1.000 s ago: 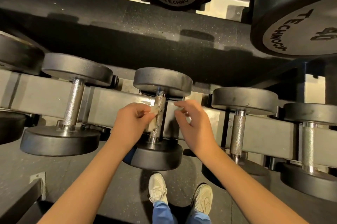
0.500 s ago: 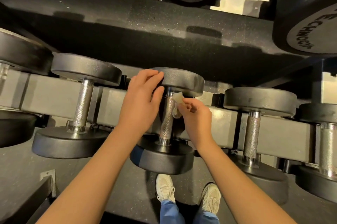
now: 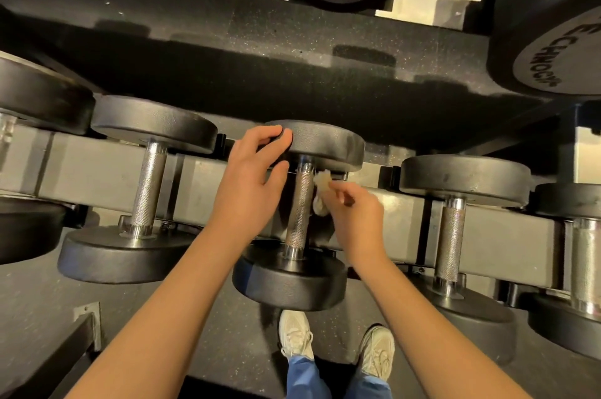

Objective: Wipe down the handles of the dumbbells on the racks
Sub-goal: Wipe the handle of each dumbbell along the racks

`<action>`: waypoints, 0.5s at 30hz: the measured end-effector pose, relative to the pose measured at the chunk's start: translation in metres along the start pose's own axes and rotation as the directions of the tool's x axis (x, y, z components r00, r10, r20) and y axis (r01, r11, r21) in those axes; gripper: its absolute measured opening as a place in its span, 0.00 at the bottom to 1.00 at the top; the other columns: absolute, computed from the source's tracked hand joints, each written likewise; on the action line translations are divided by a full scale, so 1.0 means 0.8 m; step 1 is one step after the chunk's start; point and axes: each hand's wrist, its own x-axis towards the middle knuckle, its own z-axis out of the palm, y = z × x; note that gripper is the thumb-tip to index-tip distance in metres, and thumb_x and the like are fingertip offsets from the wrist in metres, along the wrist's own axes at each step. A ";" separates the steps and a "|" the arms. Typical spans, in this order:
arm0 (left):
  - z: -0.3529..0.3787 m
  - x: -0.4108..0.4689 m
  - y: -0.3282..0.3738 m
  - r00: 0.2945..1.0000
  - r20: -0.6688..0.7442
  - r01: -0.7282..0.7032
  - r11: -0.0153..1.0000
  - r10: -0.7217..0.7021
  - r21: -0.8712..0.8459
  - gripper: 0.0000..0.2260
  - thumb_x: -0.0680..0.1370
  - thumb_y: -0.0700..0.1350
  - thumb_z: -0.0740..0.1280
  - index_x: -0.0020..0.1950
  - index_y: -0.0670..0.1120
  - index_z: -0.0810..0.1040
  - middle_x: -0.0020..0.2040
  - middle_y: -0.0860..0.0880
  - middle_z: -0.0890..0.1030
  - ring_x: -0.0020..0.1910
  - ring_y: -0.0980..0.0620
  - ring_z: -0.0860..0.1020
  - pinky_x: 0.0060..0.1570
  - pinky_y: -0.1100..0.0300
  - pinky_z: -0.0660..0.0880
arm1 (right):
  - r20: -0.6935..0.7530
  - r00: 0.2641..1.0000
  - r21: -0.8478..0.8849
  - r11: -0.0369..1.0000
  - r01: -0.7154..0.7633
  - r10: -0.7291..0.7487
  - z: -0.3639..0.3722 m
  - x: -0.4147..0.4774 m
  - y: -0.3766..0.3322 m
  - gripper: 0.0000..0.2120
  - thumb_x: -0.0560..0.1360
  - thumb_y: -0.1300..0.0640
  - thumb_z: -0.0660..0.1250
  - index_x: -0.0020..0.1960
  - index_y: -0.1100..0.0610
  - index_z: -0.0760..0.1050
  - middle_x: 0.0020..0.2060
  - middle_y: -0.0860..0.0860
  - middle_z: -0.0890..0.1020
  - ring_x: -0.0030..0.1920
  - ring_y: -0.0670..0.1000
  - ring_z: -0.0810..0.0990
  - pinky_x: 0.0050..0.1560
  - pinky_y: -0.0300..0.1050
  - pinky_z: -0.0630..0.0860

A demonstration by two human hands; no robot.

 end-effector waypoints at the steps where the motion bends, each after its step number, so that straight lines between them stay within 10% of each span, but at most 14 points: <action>1: 0.000 -0.001 0.000 1.000 0.001 0.002 1.000 -0.002 0.002 0.20 0.79 0.39 0.64 0.71 0.49 0.70 0.67 0.53 0.68 0.67 0.59 0.63 0.60 0.82 0.55 | -0.008 0.999 0.033 0.999 0.035 -0.034 0.003 0.006 -0.007 0.10 0.74 0.67 0.68 0.38 0.55 0.79 0.31 0.45 0.78 0.34 0.40 0.76 0.41 0.31 0.73; 6: 0.002 -0.001 0.000 1.000 -0.002 0.018 1.000 -0.018 -0.020 0.20 0.79 0.38 0.64 0.71 0.49 0.70 0.67 0.53 0.68 0.68 0.57 0.63 0.59 0.83 0.55 | 0.027 1.000 0.021 1.000 -0.001 0.001 0.019 -0.004 0.002 0.07 0.75 0.65 0.67 0.40 0.59 0.80 0.35 0.51 0.82 0.39 0.49 0.81 0.45 0.42 0.78; 11: 0.002 -0.002 -0.001 1.000 0.001 0.013 1.000 -0.013 -0.017 0.21 0.79 0.37 0.63 0.71 0.50 0.69 0.68 0.53 0.67 0.68 0.59 0.62 0.57 0.85 0.54 | 0.224 0.973 -0.247 0.969 -0.004 0.062 -0.002 -0.036 0.030 0.05 0.72 0.62 0.73 0.47 0.62 0.83 0.39 0.46 0.80 0.40 0.43 0.76 0.43 0.23 0.68; 15: 0.003 -0.002 -0.003 1.000 0.000 -0.006 1.000 0.006 0.021 0.22 0.79 0.37 0.63 0.72 0.49 0.68 0.69 0.52 0.67 0.69 0.56 0.62 0.57 0.85 0.53 | 0.061 0.998 -0.126 0.992 -0.021 0.029 -0.003 -0.019 0.022 0.04 0.72 0.63 0.72 0.47 0.61 0.81 0.37 0.51 0.80 0.39 0.48 0.78 0.44 0.33 0.73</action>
